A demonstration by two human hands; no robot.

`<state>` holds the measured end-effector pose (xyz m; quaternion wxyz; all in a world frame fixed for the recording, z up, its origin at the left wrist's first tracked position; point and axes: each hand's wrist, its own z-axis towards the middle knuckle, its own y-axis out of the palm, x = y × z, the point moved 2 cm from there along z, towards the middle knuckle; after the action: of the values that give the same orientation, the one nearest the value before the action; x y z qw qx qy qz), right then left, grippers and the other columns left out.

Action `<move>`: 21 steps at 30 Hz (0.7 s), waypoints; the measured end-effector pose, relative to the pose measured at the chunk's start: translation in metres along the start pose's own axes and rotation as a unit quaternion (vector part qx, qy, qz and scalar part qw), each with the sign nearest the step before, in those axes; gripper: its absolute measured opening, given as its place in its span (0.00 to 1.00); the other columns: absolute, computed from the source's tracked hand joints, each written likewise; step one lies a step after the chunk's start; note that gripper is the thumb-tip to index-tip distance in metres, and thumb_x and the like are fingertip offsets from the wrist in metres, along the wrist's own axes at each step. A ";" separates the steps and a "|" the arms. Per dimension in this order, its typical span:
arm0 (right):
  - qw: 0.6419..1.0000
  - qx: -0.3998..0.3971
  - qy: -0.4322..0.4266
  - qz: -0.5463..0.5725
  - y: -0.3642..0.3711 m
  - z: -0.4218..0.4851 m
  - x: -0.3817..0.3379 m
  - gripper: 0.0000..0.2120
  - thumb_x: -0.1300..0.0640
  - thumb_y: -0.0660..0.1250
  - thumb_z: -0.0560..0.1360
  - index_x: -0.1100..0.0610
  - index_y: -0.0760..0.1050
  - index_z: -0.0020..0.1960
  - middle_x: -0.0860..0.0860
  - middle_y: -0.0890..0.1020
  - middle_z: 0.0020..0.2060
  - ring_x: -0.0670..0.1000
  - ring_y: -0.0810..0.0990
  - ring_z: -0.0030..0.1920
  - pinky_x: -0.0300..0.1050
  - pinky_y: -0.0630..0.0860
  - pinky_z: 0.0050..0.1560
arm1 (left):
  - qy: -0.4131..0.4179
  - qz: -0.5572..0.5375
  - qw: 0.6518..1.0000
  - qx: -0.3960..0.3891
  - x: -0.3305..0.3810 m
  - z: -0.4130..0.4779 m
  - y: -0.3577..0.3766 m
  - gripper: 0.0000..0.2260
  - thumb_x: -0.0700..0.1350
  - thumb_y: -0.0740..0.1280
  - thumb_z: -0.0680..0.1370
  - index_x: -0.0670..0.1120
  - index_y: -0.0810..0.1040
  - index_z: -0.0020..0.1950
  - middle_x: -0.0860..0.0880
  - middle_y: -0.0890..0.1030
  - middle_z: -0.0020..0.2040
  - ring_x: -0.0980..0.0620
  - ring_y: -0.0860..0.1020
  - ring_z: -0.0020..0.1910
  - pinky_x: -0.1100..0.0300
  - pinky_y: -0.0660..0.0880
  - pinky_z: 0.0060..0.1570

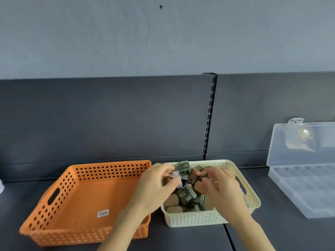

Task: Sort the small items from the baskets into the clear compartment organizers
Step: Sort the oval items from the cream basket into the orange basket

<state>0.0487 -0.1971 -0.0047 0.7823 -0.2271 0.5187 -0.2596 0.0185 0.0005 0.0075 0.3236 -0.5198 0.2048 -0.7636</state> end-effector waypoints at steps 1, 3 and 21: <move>1.000 -0.006 0.005 -0.011 0.001 -0.002 0.003 0.10 0.57 0.64 0.77 0.54 0.76 0.58 0.45 0.76 0.51 0.45 0.74 0.47 0.29 0.67 0.41 | 0.000 0.018 1.000 -0.021 -0.002 -0.001 0.006 0.09 0.53 0.68 0.75 0.57 0.78 0.55 0.64 0.76 0.52 0.68 0.74 0.53 0.71 0.71 0.52; 0.999 -0.008 0.021 -0.029 0.000 -0.005 0.009 0.11 0.57 0.64 0.77 0.54 0.76 0.59 0.45 0.74 0.50 0.46 0.71 0.48 0.27 0.64 0.39 | -0.002 0.054 0.997 -0.050 -0.005 -0.002 0.016 0.08 0.52 0.68 0.75 0.56 0.78 0.54 0.64 0.75 0.52 0.65 0.74 0.53 0.68 0.72 0.53; 0.983 -0.122 0.029 -0.132 0.009 -0.012 0.038 0.13 0.50 0.66 0.73 0.51 0.77 0.56 0.45 0.73 0.47 0.48 0.73 0.47 0.37 0.68 0.38 | 0.011 0.289 0.939 -0.187 0.004 0.010 0.067 0.25 0.52 0.66 0.77 0.52 0.64 0.73 0.53 0.70 0.70 0.50 0.64 0.70 0.51 0.59 0.69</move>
<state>0.0511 -0.2157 -0.0405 0.6921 -0.3800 0.5342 -0.3020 0.0461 -0.0494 -0.0300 0.4255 -0.4808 0.4889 -0.5906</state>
